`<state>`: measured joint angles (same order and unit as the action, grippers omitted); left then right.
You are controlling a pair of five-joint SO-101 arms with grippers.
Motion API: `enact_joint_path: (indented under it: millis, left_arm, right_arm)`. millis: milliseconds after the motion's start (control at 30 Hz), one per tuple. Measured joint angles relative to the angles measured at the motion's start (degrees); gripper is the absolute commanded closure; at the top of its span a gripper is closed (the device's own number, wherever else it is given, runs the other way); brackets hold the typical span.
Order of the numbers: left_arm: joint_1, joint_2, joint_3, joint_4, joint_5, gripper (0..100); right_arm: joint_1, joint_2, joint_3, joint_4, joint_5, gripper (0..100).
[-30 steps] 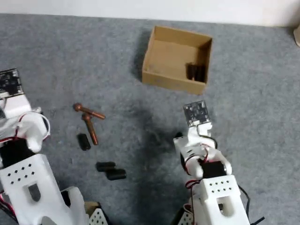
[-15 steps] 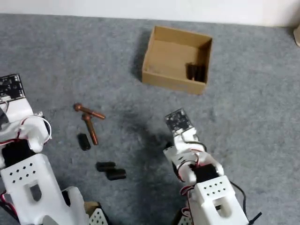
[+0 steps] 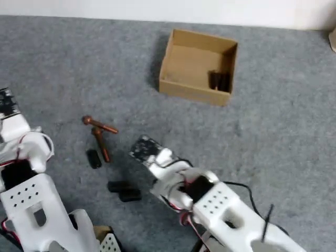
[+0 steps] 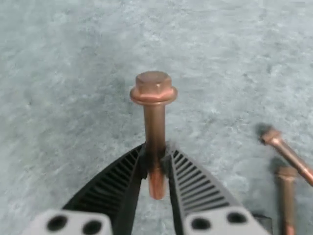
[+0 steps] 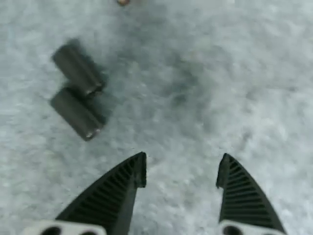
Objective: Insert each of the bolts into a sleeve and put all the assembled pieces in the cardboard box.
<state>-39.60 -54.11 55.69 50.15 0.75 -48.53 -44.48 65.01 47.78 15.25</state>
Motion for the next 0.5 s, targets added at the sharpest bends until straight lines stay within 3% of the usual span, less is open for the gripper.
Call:
enact_joint_path:
  millis: [333,500]
  left_arm:
    - [-15.82,0.0,0.0,0.18,0.09,99]
    - [-16.09,0.0,0.0,0.18,0.18,99]
  right_arm:
    - [-15.38,18.02,-10.55,0.0,0.35,77.5]
    - [-17.23,24.44,-14.51,0.0,4.31,77.5]
